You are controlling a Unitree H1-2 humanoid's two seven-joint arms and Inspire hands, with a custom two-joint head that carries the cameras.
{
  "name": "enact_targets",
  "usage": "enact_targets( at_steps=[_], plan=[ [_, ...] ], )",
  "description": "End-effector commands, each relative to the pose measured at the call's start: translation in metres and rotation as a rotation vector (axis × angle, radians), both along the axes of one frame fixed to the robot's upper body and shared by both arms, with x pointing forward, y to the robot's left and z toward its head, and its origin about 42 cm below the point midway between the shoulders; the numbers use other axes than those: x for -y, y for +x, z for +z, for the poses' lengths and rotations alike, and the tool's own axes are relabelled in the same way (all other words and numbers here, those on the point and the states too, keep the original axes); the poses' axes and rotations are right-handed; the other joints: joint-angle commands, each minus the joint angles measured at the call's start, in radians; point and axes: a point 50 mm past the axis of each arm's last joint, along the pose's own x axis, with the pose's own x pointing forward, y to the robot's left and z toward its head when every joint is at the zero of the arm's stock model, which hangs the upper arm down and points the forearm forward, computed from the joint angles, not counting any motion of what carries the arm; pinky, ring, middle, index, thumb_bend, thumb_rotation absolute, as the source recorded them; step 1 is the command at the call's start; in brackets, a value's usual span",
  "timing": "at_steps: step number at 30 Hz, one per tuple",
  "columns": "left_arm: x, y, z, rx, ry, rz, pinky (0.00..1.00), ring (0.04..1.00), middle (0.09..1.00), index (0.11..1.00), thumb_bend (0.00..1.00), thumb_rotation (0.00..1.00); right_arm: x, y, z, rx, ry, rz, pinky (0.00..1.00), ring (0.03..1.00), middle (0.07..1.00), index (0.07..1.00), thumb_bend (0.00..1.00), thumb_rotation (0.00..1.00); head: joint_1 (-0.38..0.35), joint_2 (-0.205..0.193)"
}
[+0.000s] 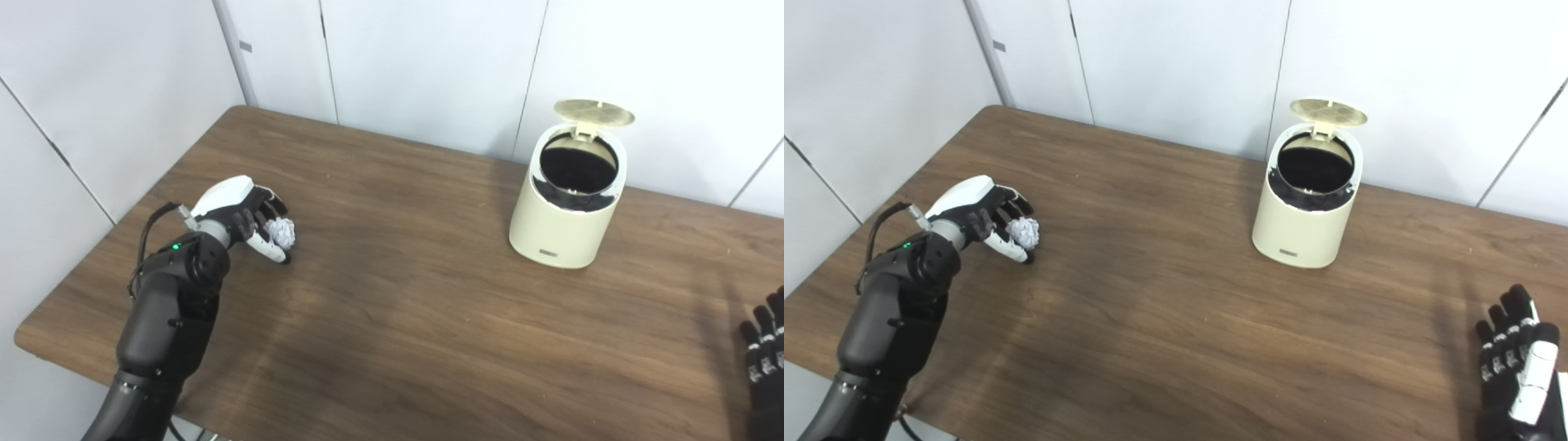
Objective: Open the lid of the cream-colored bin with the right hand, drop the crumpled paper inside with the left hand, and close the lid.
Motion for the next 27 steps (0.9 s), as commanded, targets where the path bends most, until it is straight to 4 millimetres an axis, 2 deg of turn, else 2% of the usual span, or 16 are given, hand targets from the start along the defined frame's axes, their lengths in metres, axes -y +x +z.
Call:
enact_targets(
  at_steps=[1,5,9,10,11,12,15,18,27],
  plan=[
    [0.000,0.004,0.016,0.043,0.026,-0.007,0.52,0.602,0.668,0.726,0.77,0.00,0.002,0.004,0.007,0.033,-0.001,-0.009,0.96,0.982,0.976,0.930,0.46,0.97,-0.001,0.002],
    [0.005,0.003,0.020,0.047,0.032,-0.020,0.53,0.606,0.660,0.708,0.76,0.00,0.002,0.003,0.008,0.035,-0.005,-0.009,0.95,0.979,0.976,0.929,0.47,0.97,-0.005,0.004],
    [0.007,0.003,0.020,0.049,0.042,-0.024,0.43,0.505,0.576,0.685,0.76,0.00,0.001,0.003,0.009,0.039,-0.002,-0.006,0.93,0.976,0.975,0.930,0.46,0.98,-0.007,0.005],
    [0.008,0.003,0.019,0.051,0.043,-0.028,0.43,0.503,0.535,0.669,0.66,0.00,0.000,0.003,0.009,0.039,0.004,-0.008,0.93,0.976,0.975,0.931,0.45,0.98,-0.008,0.005],
    [0.008,0.004,0.019,0.052,0.044,-0.030,0.43,0.498,0.473,0.588,0.57,0.00,0.000,0.003,0.010,0.039,0.008,-0.010,0.93,0.973,0.971,0.928,0.44,0.98,-0.008,0.005],
    [0.007,0.004,0.017,0.054,0.042,-0.030,0.43,0.497,0.452,0.561,0.55,0.00,0.000,0.003,0.010,0.038,0.010,-0.011,0.93,0.971,0.970,0.927,0.44,0.97,-0.008,0.005],
    [0.004,0.005,0.013,0.064,0.036,-0.025,0.47,0.425,0.483,0.526,0.51,0.00,0.000,0.003,0.011,0.036,0.012,-0.012,0.93,0.973,0.970,0.924,0.45,0.97,-0.008,0.005],
    [0.004,0.006,0.011,0.083,0.017,-0.019,0.49,0.438,0.492,0.504,0.50,0.00,0.000,0.002,0.011,0.035,0.005,-0.013,0.95,0.979,0.977,0.938,0.45,0.98,-0.011,0.005],
    [0.005,0.008,0.011,0.086,0.022,-0.022,0.44,0.410,0.474,0.517,0.50,0.00,0.002,0.002,0.011,0.046,0.007,-0.003,0.93,0.977,0.974,0.936,0.43,1.00,-0.015,0.005]
  ],
)
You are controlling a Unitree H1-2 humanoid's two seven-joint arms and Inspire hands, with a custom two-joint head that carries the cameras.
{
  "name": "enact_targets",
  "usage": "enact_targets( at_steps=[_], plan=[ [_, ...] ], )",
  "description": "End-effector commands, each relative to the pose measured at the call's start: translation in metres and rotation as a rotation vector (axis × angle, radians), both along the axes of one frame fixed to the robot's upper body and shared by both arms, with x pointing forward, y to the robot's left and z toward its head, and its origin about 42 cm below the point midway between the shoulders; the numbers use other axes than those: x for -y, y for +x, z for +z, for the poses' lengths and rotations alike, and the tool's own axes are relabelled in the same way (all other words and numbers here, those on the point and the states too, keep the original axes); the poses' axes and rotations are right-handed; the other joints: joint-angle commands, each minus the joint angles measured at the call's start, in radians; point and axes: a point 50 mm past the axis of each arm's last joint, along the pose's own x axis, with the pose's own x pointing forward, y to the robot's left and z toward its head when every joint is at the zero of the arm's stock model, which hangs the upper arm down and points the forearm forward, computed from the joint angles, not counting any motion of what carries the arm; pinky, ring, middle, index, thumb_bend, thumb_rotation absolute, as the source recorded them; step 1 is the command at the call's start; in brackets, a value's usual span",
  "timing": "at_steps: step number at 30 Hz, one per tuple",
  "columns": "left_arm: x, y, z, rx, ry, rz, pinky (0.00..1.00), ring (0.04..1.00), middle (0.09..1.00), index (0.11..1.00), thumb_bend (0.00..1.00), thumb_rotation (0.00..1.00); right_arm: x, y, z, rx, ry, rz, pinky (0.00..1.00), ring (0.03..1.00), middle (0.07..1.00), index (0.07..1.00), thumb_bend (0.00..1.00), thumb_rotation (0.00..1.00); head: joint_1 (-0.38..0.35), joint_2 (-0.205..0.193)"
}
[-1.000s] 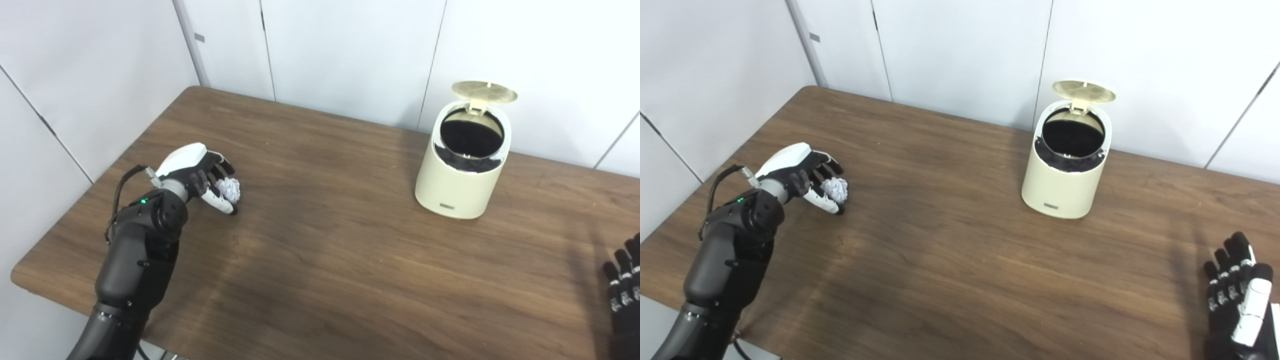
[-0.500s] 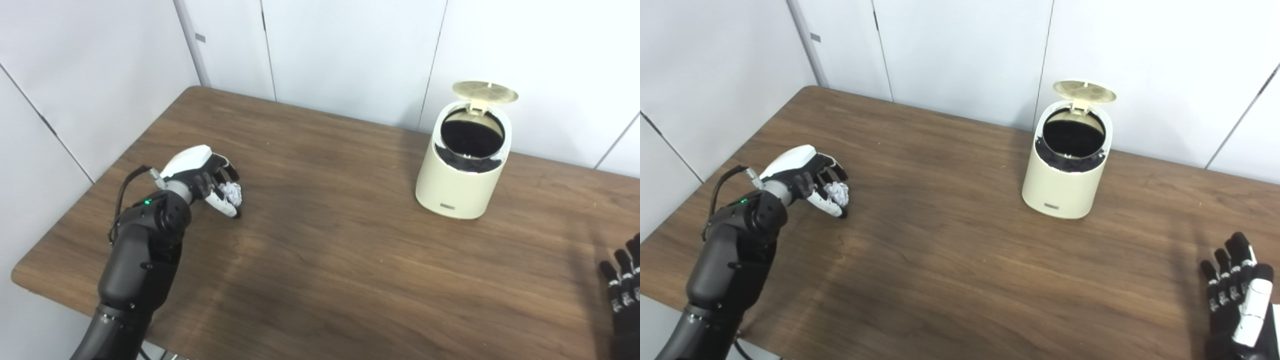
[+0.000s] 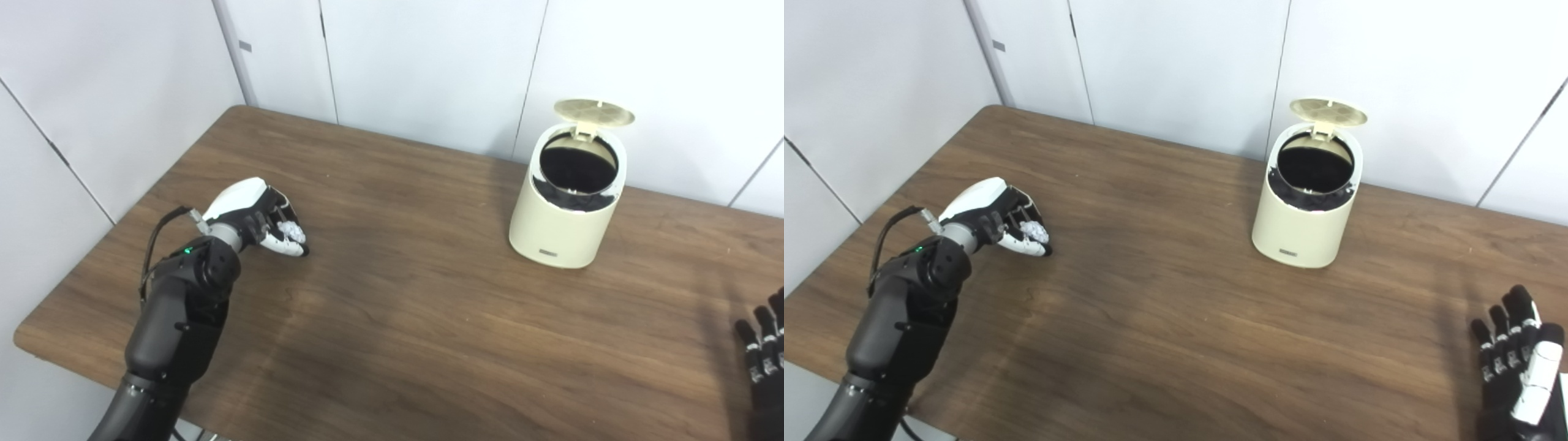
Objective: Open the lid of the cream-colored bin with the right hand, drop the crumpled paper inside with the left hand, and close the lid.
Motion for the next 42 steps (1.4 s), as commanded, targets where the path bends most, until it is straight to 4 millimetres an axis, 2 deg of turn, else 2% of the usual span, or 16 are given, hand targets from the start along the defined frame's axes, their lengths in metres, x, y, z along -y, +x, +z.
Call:
enact_targets(
  at_steps=[1,8,14,17,20,24,30,38,42],
  plan=[
    [-0.007,0.005,0.017,0.058,0.046,0.018,0.44,0.412,0.475,0.516,0.50,0.00,0.003,0.002,0.009,0.052,-0.005,0.005,0.93,0.979,0.975,0.937,0.43,1.00,0.000,0.000],
    [-0.005,0.002,0.019,0.102,0.056,0.004,0.45,0.414,0.480,0.496,0.50,0.00,0.002,0.002,0.006,0.045,-0.008,0.000,0.91,0.974,0.971,0.933,0.43,1.00,-0.009,-0.003],
    [-0.001,0.000,0.021,0.159,0.041,-0.013,0.51,0.479,0.520,0.463,0.50,0.00,0.001,0.003,0.005,0.042,-0.003,-0.012,0.92,0.976,0.973,0.933,0.42,1.00,-0.022,-0.007],
    [0.006,-0.001,0.025,0.182,0.032,-0.023,0.47,0.451,0.510,0.473,0.50,0.00,0.000,0.003,0.004,0.043,0.004,-0.018,0.93,0.970,0.966,0.926,0.41,1.00,-0.030,-0.012],
    [0.013,-0.001,0.027,0.220,0.031,-0.036,0.51,0.477,0.533,0.455,0.50,0.00,0.001,0.004,0.003,0.044,0.012,-0.022,0.95,0.968,0.962,0.923,0.42,1.00,-0.040,-0.015],
    [0.023,0.000,0.029,0.251,0.040,-0.064,0.45,0.441,0.527,0.464,0.50,0.00,0.001,0.004,0.001,0.048,0.008,-0.021,0.96,0.980,0.975,0.926,0.44,1.00,-0.050,-0.022],
    [0.043,0.005,0.034,0.287,0.041,-0.113,0.42,0.419,0.506,0.480,0.50,0.00,0.003,0.004,-0.003,0.051,0.005,-0.024,0.97,0.982,0.977,0.936,0.46,1.00,-0.063,-0.029],
    [0.055,0.010,0.036,0.324,0.033,-0.194,0.46,0.449,0.515,0.457,0.50,0.00,0.004,0.001,-0.007,0.059,0.009,-0.038,0.95,0.980,0.979,0.940,0.46,1.00,-0.115,-0.048],
    [0.061,0.011,0.039,0.343,0.018,-0.216,0.44,0.436,0.513,0.463,0.50,0.00,0.006,0.000,-0.011,0.061,0.006,-0.040,0.95,0.987,0.984,0.950,0.46,1.00,-0.151,-0.062]
  ],
)
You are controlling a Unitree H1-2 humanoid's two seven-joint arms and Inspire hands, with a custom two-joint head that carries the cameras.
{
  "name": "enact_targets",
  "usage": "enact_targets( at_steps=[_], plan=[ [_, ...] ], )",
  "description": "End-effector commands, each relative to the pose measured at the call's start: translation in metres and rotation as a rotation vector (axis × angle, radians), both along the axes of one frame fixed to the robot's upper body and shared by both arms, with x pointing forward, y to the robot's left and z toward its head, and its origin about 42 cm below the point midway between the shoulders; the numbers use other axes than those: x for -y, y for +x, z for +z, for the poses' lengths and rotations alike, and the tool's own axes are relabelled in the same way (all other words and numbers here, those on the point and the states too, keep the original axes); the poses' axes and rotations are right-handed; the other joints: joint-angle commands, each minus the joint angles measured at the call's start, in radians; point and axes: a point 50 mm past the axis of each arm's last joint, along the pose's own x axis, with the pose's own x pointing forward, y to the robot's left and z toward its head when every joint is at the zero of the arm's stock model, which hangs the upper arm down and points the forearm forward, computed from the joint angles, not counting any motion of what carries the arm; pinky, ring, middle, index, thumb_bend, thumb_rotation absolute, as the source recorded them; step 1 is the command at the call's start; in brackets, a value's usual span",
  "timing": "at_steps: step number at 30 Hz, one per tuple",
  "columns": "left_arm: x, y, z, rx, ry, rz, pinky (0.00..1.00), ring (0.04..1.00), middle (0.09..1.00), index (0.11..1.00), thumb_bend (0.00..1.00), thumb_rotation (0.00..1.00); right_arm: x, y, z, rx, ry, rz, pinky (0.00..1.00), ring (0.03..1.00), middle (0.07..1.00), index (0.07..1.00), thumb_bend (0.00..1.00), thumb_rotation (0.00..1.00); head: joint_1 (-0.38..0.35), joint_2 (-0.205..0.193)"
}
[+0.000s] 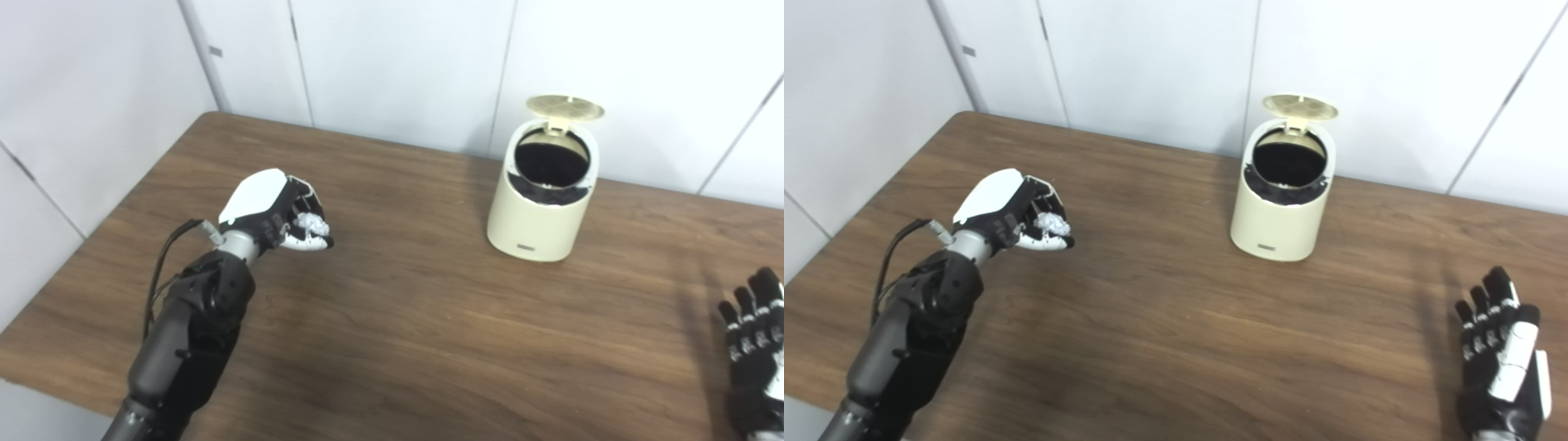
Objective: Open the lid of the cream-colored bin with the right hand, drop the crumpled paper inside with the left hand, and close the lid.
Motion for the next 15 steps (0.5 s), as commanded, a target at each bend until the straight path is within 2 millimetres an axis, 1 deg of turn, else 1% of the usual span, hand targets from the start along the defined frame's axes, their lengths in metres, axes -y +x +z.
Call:
enact_targets(
  at_steps=[1,5,11,15],
  plan=[
    [0.006,0.007,0.031,0.130,0.032,-0.025,0.44,0.433,0.512,0.465,0.50,0.00,0.004,-0.003,-0.008,0.017,0.002,-0.006,0.96,0.991,0.987,0.954,0.47,1.00,-0.023,-0.007],
    [0.015,0.009,0.034,0.147,0.031,-0.040,0.44,0.426,0.509,0.472,0.50,0.00,0.006,-0.003,-0.013,0.028,0.009,0.000,1.00,1.000,0.998,0.949,0.48,1.00,-0.058,-0.016],
    [0.028,0.014,0.040,0.162,0.003,-0.039,0.45,0.431,0.510,0.472,0.50,0.00,0.004,-0.004,-0.016,0.037,0.000,-0.008,0.99,0.994,0.991,0.935,0.50,0.97,-0.103,-0.030],
    [0.032,0.018,0.041,0.173,-0.012,-0.042,0.46,0.426,0.513,0.470,0.50,0.00,0.001,-0.004,-0.017,0.032,0.000,-0.015,1.00,0.991,0.986,0.929,0.50,0.95,-0.129,-0.036]
  ],
)
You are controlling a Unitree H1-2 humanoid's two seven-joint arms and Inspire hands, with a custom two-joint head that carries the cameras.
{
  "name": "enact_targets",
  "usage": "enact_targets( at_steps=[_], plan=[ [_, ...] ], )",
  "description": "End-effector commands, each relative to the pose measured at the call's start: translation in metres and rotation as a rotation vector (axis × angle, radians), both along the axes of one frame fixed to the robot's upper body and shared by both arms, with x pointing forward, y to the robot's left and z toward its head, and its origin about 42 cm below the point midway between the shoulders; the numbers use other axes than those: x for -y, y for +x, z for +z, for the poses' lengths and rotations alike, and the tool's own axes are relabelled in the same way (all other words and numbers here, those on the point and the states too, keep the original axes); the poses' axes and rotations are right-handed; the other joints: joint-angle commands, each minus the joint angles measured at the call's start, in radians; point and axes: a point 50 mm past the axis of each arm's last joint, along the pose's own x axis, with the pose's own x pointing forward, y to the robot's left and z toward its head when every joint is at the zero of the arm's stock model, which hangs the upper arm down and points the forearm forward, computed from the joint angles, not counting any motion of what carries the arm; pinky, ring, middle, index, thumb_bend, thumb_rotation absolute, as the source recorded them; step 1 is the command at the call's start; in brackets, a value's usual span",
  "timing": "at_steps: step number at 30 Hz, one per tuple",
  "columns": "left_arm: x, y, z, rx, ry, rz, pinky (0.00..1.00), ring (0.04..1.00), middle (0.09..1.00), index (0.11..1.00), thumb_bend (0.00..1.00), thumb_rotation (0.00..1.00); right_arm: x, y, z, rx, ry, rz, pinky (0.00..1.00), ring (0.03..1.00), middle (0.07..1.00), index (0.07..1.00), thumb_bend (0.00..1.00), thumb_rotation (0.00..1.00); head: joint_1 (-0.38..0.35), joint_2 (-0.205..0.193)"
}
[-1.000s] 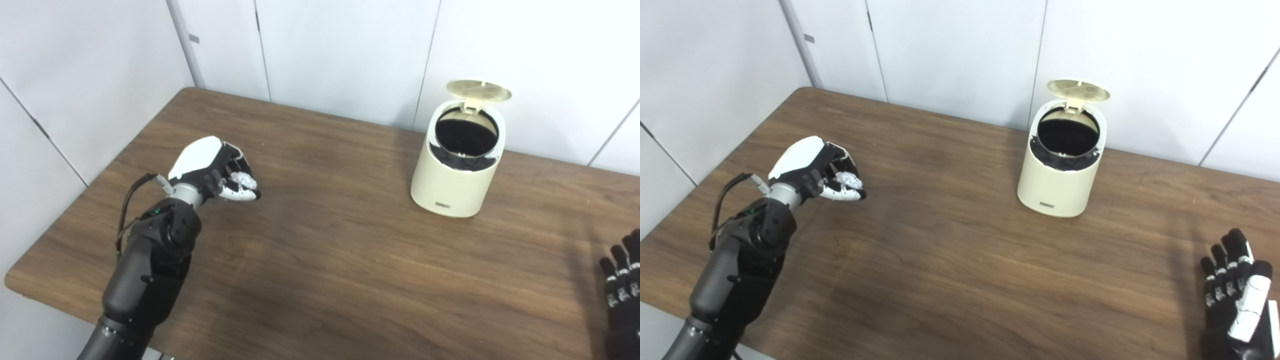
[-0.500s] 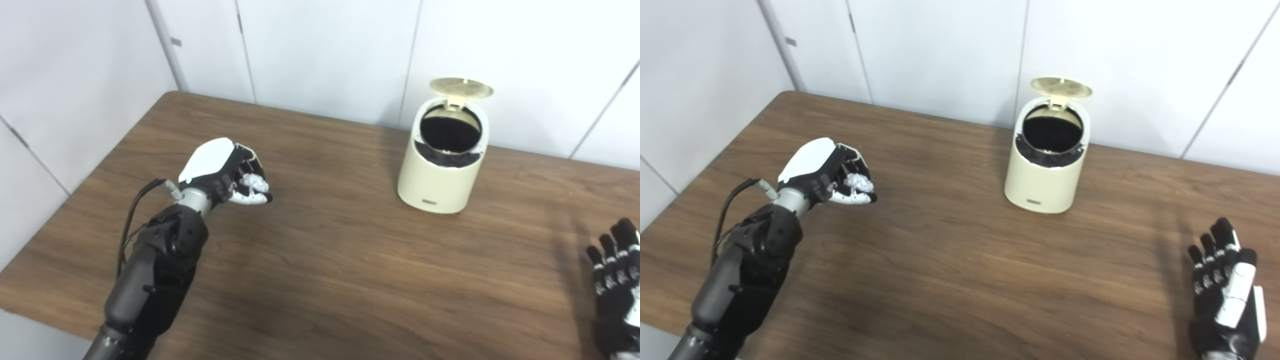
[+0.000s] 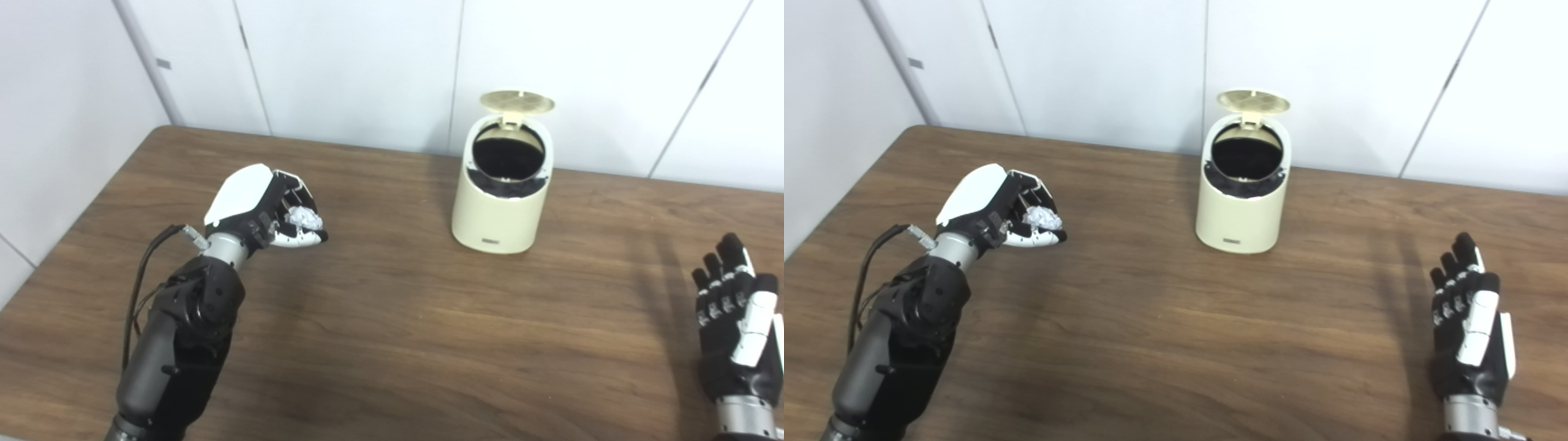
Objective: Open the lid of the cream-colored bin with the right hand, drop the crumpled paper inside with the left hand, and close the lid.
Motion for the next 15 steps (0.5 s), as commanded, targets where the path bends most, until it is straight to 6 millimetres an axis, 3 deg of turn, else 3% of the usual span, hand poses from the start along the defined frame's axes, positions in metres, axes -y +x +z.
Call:
enact_targets(
  at_steps=[1,7,15],
  plan=[
    [0.002,0.006,0.025,0.112,0.021,0.000,0.47,0.429,0.512,0.468,0.50,0.00,-0.002,-0.008,-0.018,-0.038,0.008,-0.013,1.00,0.991,0.987,0.929,0.50,0.96,-0.006,0.000],
    [0.004,0.011,0.024,0.142,0.019,-0.035,0.51,0.446,0.519,0.453,0.50,0.00,-0.009,-0.010,-0.020,-0.049,-0.002,-0.011,1.00,0.989,0.981,0.925,0.49,0.98,-0.051,-0.001],
    [0.006,0.019,0.025,0.159,0.025,-0.052,0.44,0.410,0.497,0.480,0.50,0.00,-0.019,-0.011,-0.025,-0.066,0.000,-0.002,0.99,0.973,0.964,0.906,0.50,0.92,-0.117,-0.015]
  ],
)
